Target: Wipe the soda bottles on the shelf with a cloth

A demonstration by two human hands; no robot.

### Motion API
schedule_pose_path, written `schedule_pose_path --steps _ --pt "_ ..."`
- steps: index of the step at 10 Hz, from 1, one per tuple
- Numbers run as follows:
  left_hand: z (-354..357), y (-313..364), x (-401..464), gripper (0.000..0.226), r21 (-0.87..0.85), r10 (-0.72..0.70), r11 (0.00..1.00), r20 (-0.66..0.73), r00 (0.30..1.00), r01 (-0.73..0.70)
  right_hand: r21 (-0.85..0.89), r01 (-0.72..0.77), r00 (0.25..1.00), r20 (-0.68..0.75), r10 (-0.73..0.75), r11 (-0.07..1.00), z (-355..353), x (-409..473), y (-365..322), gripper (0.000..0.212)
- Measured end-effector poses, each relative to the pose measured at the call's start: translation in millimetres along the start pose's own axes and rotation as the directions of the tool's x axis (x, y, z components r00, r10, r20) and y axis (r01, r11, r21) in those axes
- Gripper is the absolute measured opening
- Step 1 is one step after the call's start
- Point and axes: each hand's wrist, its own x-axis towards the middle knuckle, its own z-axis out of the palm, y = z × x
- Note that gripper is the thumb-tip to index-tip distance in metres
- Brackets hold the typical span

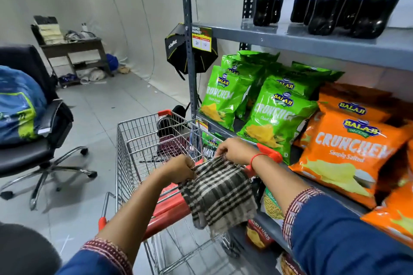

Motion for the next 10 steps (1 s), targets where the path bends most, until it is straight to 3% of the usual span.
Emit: schedule_pose_path --steps 1,2,3,4,5,6,7,8,9,10 --pt "7 -5 5 0.024 -0.033 -0.033 0.999 -0.029 0.999 0.032 -0.018 -0.017 0.999 -0.035 0.016 1.0 8 1 1 0.04" --pt "15 -11 8 0.003 0.012 -0.037 0.999 -0.076 0.996 0.038 -0.108 -0.008 0.999 -0.044 0.003 0.994 17 -2 1 0.039" --pt "18 -13 6 0.027 0.203 0.011 0.979 -0.185 0.983 0.028 -0.198 0.002 0.998 -0.068 -0.016 0.98 23 -6 3 0.034" --pt "19 2 -10 0.037 0.326 0.138 0.944 -0.232 0.963 -0.057 -0.121 0.038 0.984 -0.166 -0.058 0.992 12 -18 3 0.014" --pt "26 14 -19 0.043 0.405 0.114 0.91 -0.036 0.993 -0.09 -0.045 0.106 0.993 0.062 -0.103 0.993 -1 -32 5 0.018" --pt "38 27 -31 0.03 0.502 0.039 0.862 0.082 0.996 -0.075 -0.27 0.179 0.938 0.335 -0.082 0.946 2 -42 15 0.038" --pt "43 28 -31 0.028 0.499 0.033 0.865 0.049 0.998 -0.053 -0.406 0.209 0.964 0.236 -0.119 0.89 14 -43 21 0.025" --pt "53 26 -28 0.025 0.471 0.038 0.881 0.021 0.999 -0.043 -0.404 0.217 0.971 0.185 -0.153 0.889 18 -45 21 0.018" --pt "50 29 -29 0.025 0.481 0.02 0.876 0.048 0.999 -0.041 -0.403 0.214 0.971 0.19 -0.148 0.89 16 -46 19 0.018" --pt "33 41 -32 0.037 0.516 -0.021 0.856 0.098 0.995 -0.032 -0.285 0.167 0.974 0.194 -0.114 0.944 10 -57 17 0.033"
